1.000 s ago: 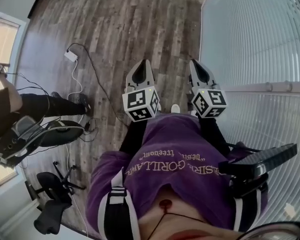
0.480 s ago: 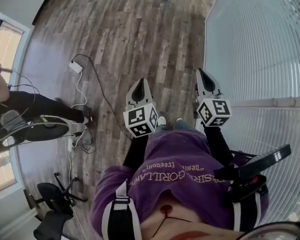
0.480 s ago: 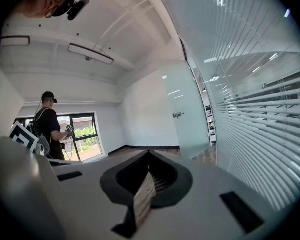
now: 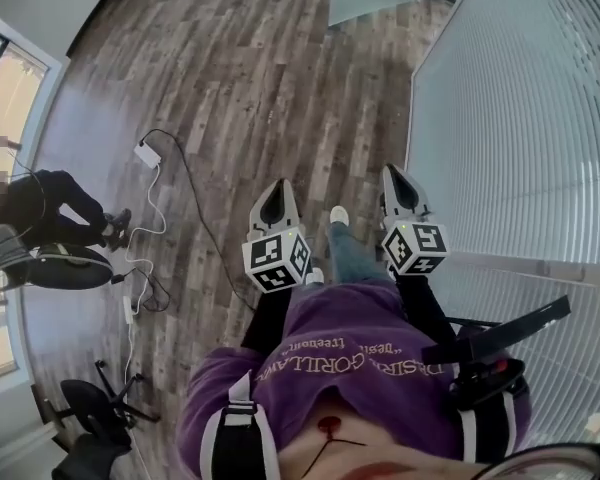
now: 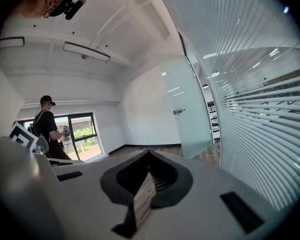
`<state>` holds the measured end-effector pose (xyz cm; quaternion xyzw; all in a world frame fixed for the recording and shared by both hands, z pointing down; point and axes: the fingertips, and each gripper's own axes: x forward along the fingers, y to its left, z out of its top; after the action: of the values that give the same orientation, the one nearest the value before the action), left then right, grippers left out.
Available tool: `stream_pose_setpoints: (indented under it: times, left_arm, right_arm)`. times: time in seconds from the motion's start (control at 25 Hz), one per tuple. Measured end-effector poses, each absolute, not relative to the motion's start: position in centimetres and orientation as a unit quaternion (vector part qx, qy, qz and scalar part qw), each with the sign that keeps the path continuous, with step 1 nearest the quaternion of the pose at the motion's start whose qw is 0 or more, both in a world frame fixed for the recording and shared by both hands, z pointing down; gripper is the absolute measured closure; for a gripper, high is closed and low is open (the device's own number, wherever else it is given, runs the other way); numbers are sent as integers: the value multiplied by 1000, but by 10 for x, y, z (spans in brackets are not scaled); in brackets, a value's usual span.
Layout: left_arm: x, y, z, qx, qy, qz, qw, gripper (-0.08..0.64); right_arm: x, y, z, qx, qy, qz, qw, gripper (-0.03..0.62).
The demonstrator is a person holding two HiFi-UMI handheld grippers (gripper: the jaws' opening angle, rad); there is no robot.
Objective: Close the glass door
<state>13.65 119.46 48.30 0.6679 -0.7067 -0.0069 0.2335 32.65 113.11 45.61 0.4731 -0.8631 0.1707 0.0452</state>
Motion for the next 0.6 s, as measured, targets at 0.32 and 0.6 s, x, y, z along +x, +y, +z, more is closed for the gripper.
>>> stream_pose_setpoints:
  times: [0.32,0.6]
  left_arm:
    - [142,1086,466,665,-711,-10,230,558]
    - [162,1022,460,667,-709,6,230,558]
  right_arm:
    - [320,1021,446,448,-877,169,40,595]
    - [328,960,448,434,-880,188,42,595]
